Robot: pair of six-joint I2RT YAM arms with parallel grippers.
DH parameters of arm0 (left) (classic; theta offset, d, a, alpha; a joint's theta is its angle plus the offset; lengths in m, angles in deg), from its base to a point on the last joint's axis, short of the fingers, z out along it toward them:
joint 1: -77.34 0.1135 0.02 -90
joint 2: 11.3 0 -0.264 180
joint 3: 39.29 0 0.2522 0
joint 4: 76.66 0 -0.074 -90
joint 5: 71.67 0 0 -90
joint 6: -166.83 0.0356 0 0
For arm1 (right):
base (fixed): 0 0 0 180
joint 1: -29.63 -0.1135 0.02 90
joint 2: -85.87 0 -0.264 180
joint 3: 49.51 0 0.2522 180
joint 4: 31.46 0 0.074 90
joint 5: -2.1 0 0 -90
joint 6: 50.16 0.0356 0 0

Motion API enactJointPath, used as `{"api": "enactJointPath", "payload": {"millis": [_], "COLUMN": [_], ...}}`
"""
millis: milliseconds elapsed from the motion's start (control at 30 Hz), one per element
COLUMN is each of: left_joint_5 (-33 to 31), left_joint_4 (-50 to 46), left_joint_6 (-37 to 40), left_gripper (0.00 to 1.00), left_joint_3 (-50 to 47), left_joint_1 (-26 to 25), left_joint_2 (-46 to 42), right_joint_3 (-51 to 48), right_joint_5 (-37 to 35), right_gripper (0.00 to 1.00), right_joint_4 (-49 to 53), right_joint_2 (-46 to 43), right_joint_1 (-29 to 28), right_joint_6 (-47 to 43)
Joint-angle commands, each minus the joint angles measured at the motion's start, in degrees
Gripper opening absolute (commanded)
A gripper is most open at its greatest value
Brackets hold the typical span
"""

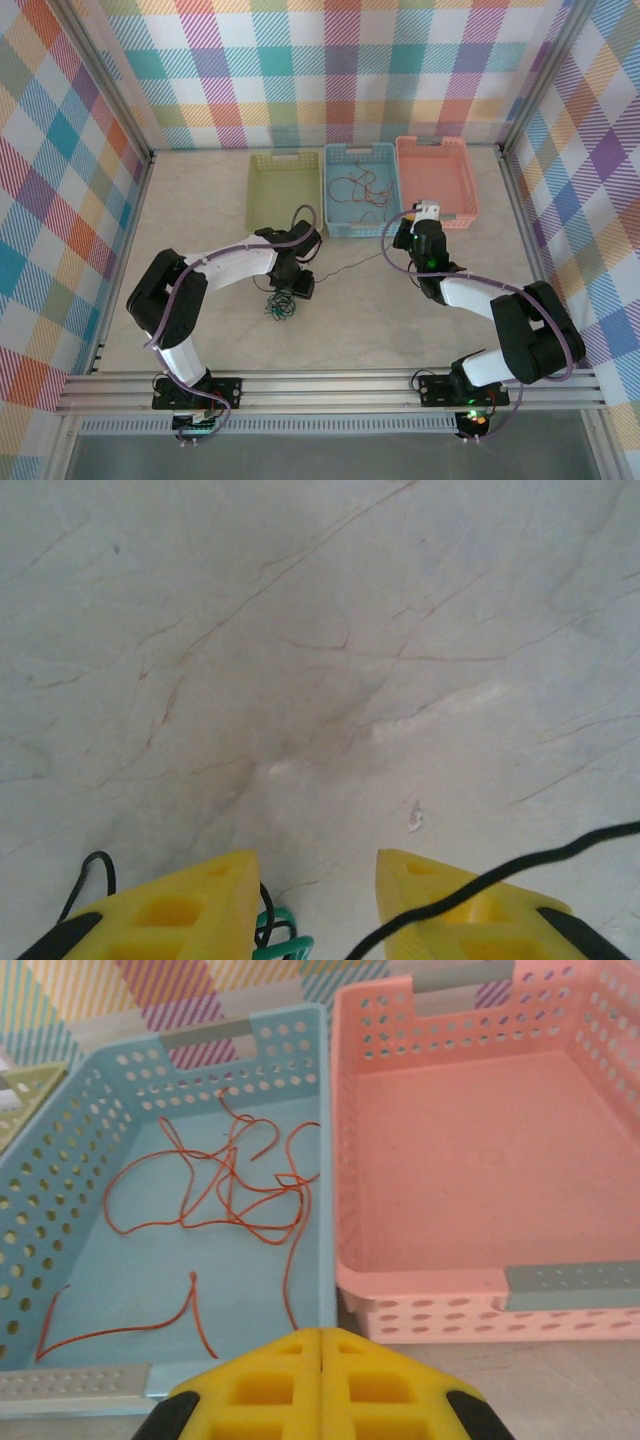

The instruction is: Untangle the cables

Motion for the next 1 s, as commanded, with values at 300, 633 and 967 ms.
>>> {"api": "enactJointPath", "payload": {"millis": [300,633,967], "left_joint_5": [-1.49,0.08,1.73], "left_joint_4": [-0.41,1.13,2.57], "left_joint_6": [-0.79,-0.87,-0.46], "left_gripper": [0.29,0.22,0.18], "left_joint_3": [-3.95,-4.51,-4.02], "left_joint_1": [-0.31,-0.23,-0.22], "left_joint_2": [-3.05,-3.67,-4.37], "right_joint_3": [-0.24,-1.43,0.59], "right_joint_5": [-6.53,-3.42,7.94], "right_gripper": [0.0,0.0,0.56], "right_joint_4": [5.37,2.3,2.55], "right_joint_2": [-2.74,-3.7,-5.03], "right_joint_1": [3.73,4.19,3.04], "right_joint_6": [6.36,5.88,4.66]}}
